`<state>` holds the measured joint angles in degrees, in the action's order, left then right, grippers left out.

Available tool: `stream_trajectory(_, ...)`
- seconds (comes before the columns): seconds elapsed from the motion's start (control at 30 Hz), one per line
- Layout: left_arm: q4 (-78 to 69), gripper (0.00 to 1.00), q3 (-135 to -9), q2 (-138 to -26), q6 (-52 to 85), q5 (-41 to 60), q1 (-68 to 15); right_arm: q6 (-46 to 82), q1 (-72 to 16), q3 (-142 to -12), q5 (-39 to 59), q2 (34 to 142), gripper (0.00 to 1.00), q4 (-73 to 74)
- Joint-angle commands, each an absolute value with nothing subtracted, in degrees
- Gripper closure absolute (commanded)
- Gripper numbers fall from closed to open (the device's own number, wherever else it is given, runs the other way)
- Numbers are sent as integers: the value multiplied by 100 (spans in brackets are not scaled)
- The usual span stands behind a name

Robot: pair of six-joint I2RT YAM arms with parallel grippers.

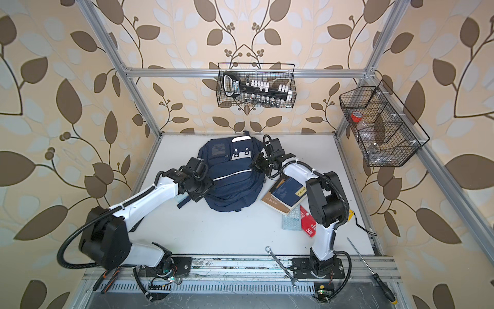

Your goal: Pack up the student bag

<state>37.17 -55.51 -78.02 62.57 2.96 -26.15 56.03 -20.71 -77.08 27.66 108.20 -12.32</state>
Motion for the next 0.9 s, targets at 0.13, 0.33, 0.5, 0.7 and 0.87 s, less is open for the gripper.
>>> stream_trajectory(0.13,3474,27,-5307,-8009,7077,684,-3081,5715,-2054,-7765,2874,10654,100,-830)
stream_trajectory(0.33,3437,52,-5674,-8780,6923,428,-2959,5671,-2057,-7712,2879,10615,100,-854)
stream_trajectory(0.5,3465,90,-5927,-8910,6674,248,-2523,5610,-2049,-7728,2847,10592,100,-938)
stream_trajectory(0.7,3869,100,-6522,-9062,5983,-247,-1901,5402,-2064,-7782,2839,10607,100,-1154)
stream_trajectory(0.87,3852,91,-6718,-9029,5682,117,-1919,4425,-2164,-7981,2184,10436,59,-2026)
